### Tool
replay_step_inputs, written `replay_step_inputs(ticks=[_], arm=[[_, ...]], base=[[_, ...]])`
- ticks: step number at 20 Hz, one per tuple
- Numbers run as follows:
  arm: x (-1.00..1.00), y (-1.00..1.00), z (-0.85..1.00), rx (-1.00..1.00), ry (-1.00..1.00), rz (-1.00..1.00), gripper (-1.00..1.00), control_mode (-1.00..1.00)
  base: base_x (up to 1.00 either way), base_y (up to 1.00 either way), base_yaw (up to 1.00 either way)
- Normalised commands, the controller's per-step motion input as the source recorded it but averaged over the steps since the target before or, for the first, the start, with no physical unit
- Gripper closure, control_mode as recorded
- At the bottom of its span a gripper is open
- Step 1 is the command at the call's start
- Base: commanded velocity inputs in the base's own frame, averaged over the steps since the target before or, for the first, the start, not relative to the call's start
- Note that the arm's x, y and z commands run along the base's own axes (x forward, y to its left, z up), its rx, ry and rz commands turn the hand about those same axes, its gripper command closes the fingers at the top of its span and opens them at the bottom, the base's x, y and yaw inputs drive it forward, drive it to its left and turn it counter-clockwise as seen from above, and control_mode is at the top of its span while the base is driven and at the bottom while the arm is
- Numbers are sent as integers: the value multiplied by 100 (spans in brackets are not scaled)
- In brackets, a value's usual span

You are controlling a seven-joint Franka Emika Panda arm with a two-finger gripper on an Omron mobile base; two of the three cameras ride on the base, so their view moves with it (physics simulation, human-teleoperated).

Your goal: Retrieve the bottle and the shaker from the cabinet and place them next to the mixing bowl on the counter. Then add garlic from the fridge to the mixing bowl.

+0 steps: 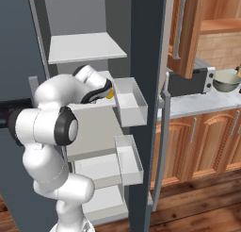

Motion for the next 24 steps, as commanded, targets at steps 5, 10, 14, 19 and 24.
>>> replay_step_inputs(ticks=[5,10,14,19,24], arm=[[33,-8,3,0,11,8,-100,-100],[28,-13,0,-3,11,7,-100,-100],[34,-13,0,-1,8,7,-100,-100],[38,-11,0,-1,6,7,-100,-100],[34,-11,0,0,2,6,-100,-100]], base=[[0,0,0],[0,0,0],[0,0,0],[0,0,0],[0,0,0]])
